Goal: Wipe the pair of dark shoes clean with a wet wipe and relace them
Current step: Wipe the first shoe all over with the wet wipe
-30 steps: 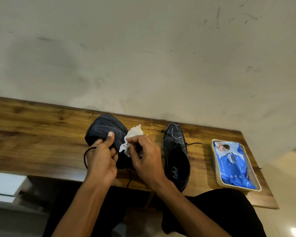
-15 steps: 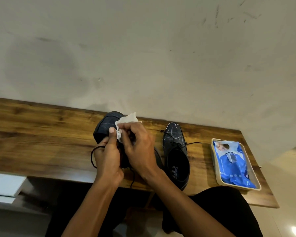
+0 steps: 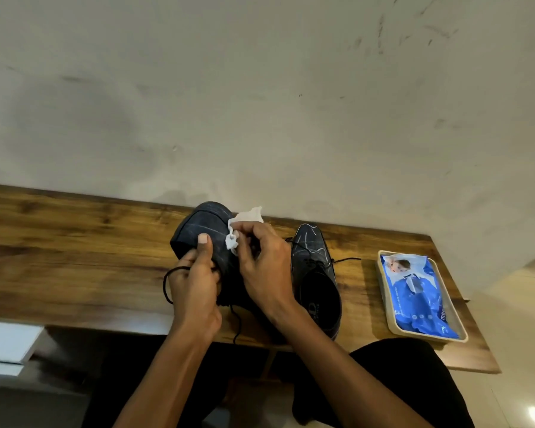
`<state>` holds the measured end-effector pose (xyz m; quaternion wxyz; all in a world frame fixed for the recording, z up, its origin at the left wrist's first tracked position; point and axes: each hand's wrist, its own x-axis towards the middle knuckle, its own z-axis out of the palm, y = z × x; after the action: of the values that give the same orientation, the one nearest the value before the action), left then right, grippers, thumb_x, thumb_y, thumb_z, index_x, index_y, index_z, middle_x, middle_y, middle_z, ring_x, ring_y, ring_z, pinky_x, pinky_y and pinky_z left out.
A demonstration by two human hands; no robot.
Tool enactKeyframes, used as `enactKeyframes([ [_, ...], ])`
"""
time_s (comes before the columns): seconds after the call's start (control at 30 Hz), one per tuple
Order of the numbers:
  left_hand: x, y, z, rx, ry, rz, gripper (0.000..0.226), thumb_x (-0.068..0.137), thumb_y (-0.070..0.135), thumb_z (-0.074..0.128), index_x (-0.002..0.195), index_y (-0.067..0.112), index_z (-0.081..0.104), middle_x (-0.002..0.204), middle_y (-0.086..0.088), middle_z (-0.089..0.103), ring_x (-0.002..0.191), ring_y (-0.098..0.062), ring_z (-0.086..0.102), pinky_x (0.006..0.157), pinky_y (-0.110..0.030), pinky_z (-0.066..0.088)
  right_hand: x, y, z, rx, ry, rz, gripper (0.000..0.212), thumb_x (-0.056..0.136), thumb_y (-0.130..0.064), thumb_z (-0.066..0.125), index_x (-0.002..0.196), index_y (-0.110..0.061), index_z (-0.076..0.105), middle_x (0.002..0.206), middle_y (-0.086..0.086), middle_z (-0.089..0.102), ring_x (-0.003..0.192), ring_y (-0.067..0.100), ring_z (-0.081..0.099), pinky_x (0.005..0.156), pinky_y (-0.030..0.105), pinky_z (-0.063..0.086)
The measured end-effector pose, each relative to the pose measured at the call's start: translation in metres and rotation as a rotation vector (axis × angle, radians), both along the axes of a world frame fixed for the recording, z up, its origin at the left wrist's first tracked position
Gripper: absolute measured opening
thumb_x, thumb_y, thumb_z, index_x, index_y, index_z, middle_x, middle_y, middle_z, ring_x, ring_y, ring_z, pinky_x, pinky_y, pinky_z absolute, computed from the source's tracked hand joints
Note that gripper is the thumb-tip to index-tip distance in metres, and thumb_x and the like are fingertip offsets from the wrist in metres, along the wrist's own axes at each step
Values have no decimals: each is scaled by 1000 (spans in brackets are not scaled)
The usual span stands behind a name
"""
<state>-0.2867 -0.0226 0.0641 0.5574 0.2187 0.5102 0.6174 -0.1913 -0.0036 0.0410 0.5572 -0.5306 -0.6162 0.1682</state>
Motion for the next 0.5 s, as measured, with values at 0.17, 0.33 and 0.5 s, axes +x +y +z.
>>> enactKeyframes([
  [0.17,-6,7,-3,-30,-37,0,31,100,37,53,84,13,65,49,9,60,42,-3,55,43,-17,46,12,-31,-16,28,-175,139,13,96,-7,66,107,-11,70,103,-7,69,91,2,60,80,17,49],
  [0.33,-14,15,-14,-105,-104,63,31,98,41,57,75,20,57,60,8,49,52,-5,45,55,-22,40,41,-30,-39,-269,-265,93,9,97,-13,63,102,-20,67,85,-20,56,81,3,55,71,20,47],
  [0.5,-24,23,-26,-164,-173,116,35,98,42,57,71,23,48,54,10,37,42,-3,34,46,-18,35,38,-22,-52,-365,-205,17,8,98,-15,61,100,-20,67,86,-12,62,80,4,59,71,18,46],
])
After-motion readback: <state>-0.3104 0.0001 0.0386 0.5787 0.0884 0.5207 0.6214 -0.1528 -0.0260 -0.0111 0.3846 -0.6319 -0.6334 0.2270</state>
